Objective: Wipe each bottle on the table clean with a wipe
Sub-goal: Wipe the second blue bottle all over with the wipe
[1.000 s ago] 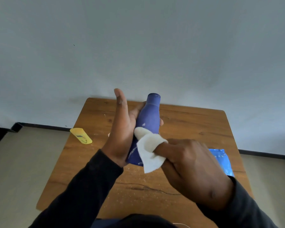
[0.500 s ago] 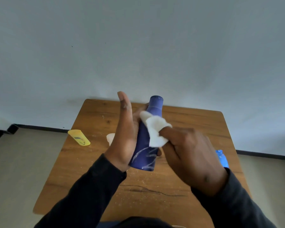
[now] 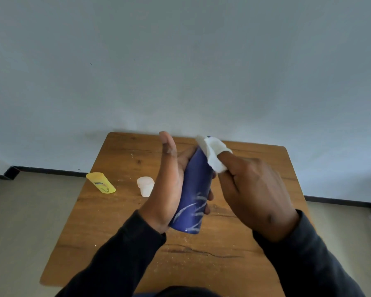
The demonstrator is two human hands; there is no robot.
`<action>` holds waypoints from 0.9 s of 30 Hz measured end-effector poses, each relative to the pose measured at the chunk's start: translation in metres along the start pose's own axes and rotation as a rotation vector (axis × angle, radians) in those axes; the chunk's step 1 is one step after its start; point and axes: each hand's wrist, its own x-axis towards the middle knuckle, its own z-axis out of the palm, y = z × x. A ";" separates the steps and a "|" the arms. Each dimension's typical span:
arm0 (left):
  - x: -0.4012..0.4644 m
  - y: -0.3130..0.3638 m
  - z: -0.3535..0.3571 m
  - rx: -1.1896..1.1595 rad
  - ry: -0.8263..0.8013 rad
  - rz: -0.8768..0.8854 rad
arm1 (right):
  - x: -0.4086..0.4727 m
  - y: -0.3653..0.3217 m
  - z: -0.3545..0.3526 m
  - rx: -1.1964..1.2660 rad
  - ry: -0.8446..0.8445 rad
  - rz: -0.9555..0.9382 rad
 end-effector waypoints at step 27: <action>-0.004 0.002 -0.011 -0.201 -0.128 -0.056 | -0.011 -0.001 -0.008 0.001 -0.038 -0.077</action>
